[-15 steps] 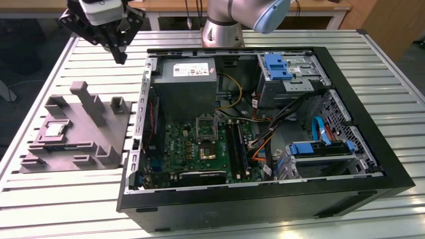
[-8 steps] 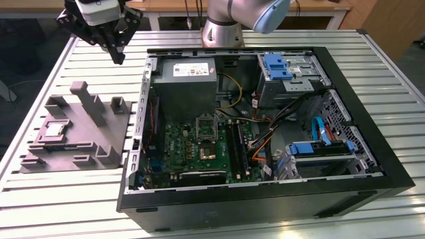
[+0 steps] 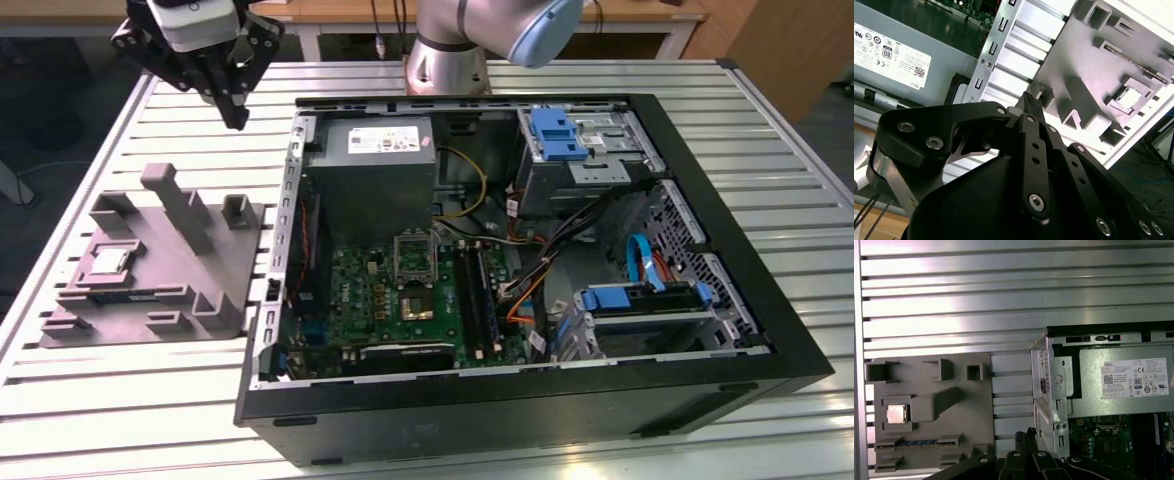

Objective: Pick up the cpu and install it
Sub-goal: 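Reach for the cpu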

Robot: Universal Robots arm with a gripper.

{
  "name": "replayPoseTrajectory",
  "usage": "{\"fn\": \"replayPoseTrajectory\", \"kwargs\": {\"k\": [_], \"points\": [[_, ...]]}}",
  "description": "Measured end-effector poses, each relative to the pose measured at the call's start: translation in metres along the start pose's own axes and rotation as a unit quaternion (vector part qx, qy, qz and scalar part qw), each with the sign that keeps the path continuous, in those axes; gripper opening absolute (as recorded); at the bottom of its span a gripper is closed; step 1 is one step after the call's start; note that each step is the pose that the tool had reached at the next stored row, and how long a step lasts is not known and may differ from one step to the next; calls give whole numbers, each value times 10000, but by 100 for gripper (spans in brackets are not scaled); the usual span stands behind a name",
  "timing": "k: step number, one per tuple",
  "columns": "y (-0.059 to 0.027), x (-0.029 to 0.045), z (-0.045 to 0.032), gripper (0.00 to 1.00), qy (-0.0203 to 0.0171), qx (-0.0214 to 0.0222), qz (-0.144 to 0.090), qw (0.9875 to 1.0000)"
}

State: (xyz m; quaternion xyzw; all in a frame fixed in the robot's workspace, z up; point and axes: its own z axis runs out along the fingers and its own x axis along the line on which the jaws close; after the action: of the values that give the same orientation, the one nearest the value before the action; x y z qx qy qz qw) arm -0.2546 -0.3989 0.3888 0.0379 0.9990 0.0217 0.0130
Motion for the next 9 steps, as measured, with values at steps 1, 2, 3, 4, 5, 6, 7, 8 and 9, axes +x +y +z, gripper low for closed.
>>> {"fn": "replayPoseTrajectory", "kwargs": {"k": [1, 2, 3, 4, 5, 6, 7, 8, 9], "points": [[-1, 8, 1, 11, 0, 0, 0, 10000], [-1, 10, 1, 11, 0, 0, 0, 10000], [-1, 11, 1, 11, 0, 0, 0, 10000], [-1, 13, 2, 11, 0, 0, 0, 10000], [-1, 15, 2, 11, 0, 0, 0, 10000], [-1, 17, 2, 11, 0, 0, 0, 10000], [-2, 19, 2, 11, 0, 0, 0, 10000], [-2, 20, 2, 11, 0, 0, 0, 10000], [-2, 23, 3, 11, 0, 0, 0, 10000]]}}
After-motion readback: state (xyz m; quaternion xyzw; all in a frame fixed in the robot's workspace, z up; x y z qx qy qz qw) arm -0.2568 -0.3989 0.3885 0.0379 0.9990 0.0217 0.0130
